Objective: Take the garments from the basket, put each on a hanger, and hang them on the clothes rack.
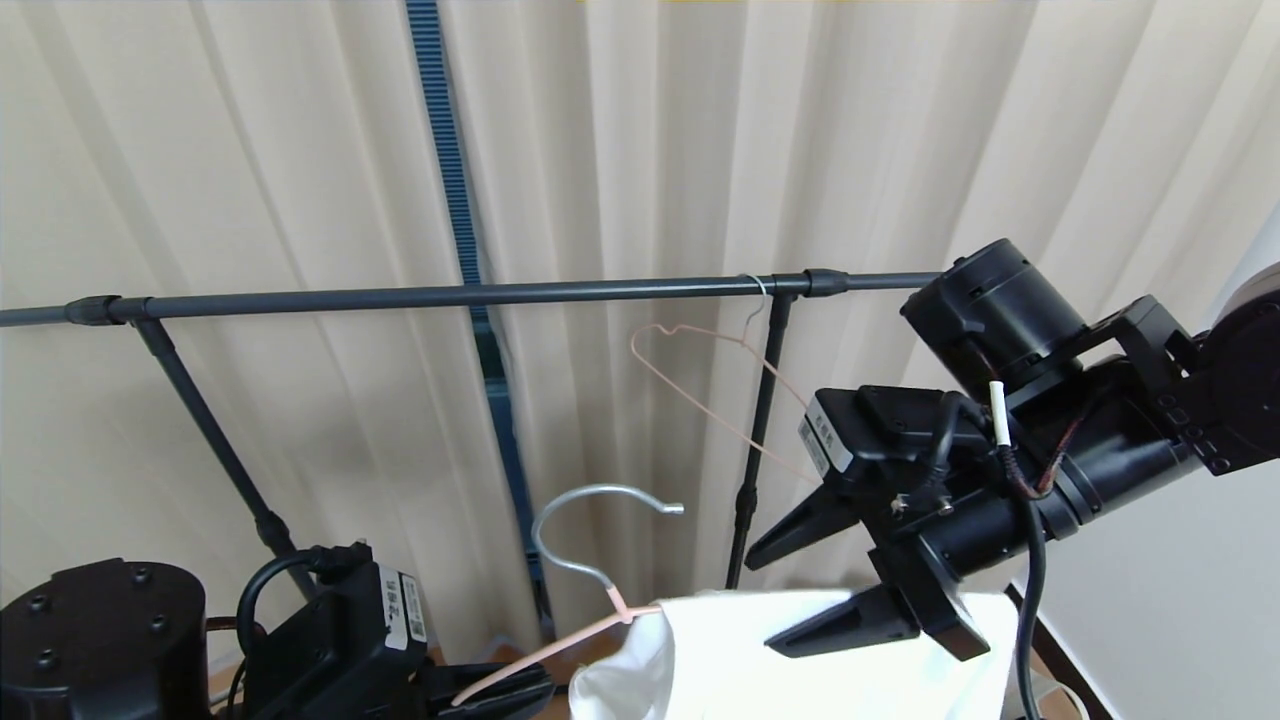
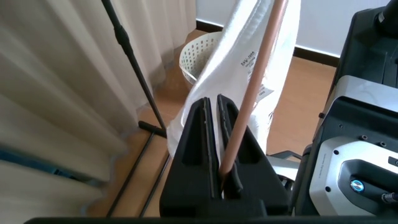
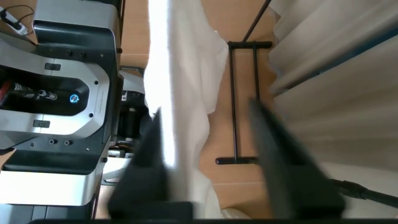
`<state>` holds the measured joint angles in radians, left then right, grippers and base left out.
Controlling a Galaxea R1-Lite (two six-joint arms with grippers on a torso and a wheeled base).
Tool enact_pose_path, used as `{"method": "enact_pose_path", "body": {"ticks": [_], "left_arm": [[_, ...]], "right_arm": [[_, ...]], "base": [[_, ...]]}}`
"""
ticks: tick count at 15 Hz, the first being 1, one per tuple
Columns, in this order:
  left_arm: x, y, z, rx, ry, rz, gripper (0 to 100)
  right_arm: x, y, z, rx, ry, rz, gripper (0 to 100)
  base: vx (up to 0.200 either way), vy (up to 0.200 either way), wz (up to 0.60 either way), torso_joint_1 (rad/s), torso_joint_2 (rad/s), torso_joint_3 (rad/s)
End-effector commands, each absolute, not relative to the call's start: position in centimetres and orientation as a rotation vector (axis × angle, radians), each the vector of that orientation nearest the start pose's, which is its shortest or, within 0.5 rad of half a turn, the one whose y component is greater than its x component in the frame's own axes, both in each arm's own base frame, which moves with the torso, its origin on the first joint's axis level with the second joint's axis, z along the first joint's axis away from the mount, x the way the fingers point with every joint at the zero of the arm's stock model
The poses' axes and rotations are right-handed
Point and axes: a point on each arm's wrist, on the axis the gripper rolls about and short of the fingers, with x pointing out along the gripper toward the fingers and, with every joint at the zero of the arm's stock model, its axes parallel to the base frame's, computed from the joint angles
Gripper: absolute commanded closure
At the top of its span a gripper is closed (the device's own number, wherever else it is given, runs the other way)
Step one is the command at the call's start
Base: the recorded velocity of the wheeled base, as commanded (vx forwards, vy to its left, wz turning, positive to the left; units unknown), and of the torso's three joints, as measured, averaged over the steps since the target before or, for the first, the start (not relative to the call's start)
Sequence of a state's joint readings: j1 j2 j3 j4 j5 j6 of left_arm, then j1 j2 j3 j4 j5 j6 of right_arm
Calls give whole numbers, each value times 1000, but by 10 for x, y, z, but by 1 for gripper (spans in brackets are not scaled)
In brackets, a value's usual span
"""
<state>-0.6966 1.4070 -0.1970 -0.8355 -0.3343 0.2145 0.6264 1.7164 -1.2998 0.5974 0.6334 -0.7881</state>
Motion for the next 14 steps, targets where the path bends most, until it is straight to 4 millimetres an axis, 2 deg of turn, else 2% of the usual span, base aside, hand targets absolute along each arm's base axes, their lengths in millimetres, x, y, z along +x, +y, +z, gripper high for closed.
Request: {"method": "enact_pose_path", "body": {"ticks": [1, 14], "left_arm": [[132, -120, 122, 263, 274, -1057, 100], [134, -122, 122, 259, 254, -1056, 100]], "right_arm": [[223, 177, 212, -612, 568, 1502, 100], [211, 168, 223, -613, 528, 1495, 100]], "base": [[0, 0, 0, 0, 0, 0], [0, 0, 0, 0, 0, 0]]}}
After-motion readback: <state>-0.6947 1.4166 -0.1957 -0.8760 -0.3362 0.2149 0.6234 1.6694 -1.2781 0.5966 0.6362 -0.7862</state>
